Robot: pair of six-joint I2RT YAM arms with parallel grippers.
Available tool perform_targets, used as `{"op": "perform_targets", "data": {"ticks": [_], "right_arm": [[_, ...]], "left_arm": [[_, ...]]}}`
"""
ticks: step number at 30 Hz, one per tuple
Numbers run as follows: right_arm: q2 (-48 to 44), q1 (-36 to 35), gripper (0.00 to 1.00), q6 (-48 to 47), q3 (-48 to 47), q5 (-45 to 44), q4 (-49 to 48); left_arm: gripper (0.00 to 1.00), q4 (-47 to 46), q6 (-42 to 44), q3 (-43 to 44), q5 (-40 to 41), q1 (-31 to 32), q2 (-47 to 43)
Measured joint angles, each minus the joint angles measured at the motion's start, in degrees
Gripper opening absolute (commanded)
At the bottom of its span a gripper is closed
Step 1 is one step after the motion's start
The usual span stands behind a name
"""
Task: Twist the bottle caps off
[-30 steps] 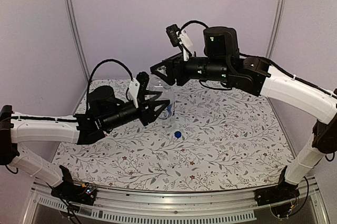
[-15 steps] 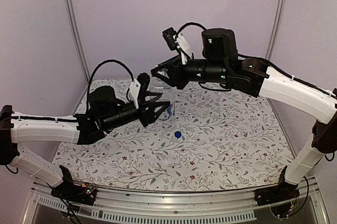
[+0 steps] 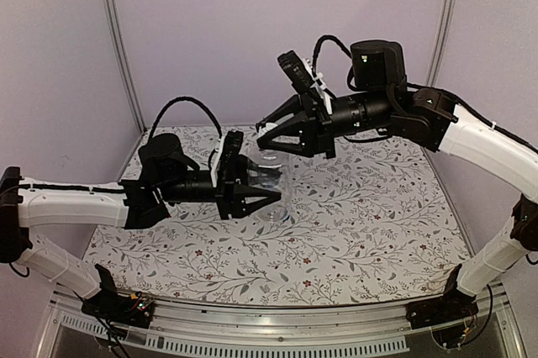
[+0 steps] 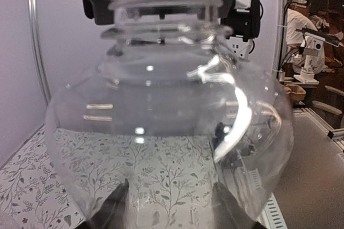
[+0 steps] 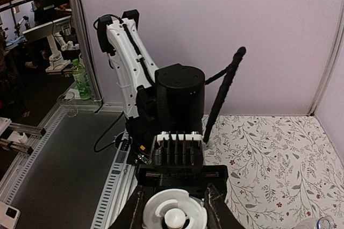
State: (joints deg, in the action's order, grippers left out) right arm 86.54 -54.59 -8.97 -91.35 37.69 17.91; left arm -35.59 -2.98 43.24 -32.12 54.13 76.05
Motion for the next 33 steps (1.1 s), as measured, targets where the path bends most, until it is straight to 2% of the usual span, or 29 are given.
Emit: {"op": "perform_targets", "data": {"ticks": [8, 16, 33], "right_arm": [[0.0, 1.4, 0.15, -3.3, 0.0, 13.9, 2.7], [0.2, 2.6, 0.14, -5.5, -0.1, 18.7, 4.0], [0.2, 5.1, 0.12, -5.2, -1.6, 20.8, 4.8]], "left_arm": [[0.46, 0.4, -0.7, 1.6, -12.9, -0.4, 2.2], [0.45, 0.3, -3.0, 2.5, -21.2, -1.1, 4.3], [0.45, -0.2, -3.0, 2.5, -23.6, -1.2, 4.3]]}}
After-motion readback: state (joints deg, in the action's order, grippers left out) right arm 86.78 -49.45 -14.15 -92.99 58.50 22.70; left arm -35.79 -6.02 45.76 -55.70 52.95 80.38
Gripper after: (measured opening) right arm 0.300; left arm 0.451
